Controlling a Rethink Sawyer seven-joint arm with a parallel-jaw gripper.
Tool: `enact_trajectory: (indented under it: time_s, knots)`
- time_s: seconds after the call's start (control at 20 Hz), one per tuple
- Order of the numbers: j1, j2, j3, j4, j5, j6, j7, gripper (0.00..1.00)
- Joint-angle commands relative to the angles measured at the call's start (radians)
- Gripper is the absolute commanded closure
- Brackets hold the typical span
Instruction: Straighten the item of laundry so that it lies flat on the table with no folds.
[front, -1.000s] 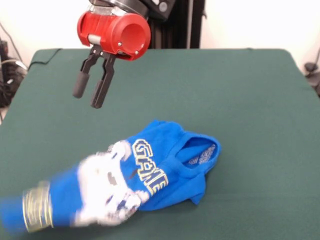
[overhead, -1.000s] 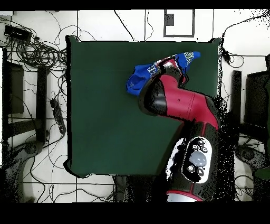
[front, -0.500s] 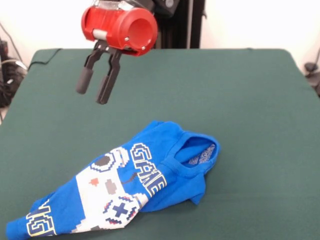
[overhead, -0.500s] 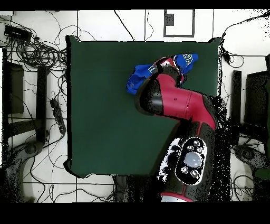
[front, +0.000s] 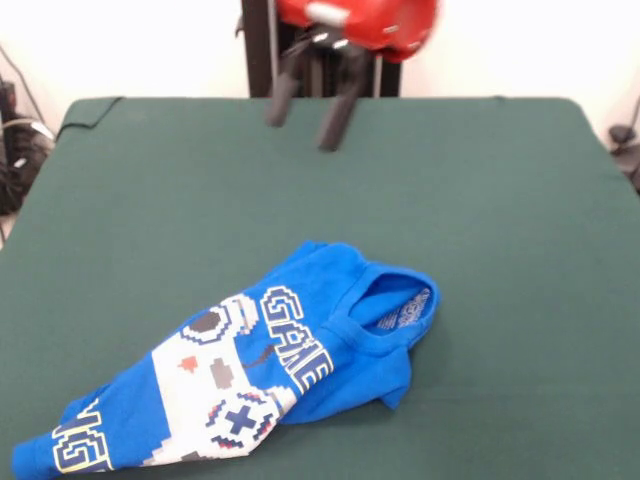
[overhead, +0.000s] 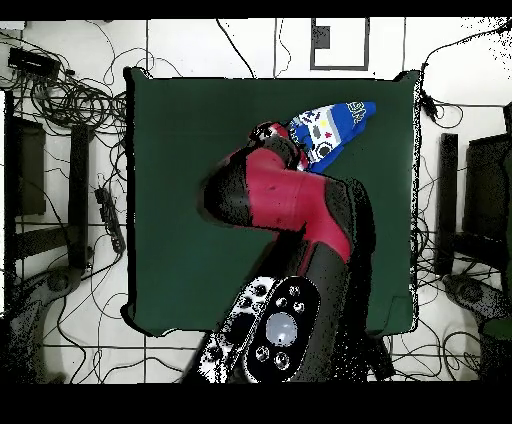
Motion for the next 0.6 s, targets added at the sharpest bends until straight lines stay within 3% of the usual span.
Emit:
enact_trajectory:
  time_s: [0.05, 0.3, 0.6]
  knots:
    - [0.130, 0.016, 0.011, 0.139, 0.084, 0.220, 0.231, 0.00]
    - [0.179, 0.089, -0.040, 0.145, 0.096, 0.099, 0.290, 0.00]
    - [0.161, 0.120, 0.001, 0.185, 0.134, -0.043, 0.277, 0.00]
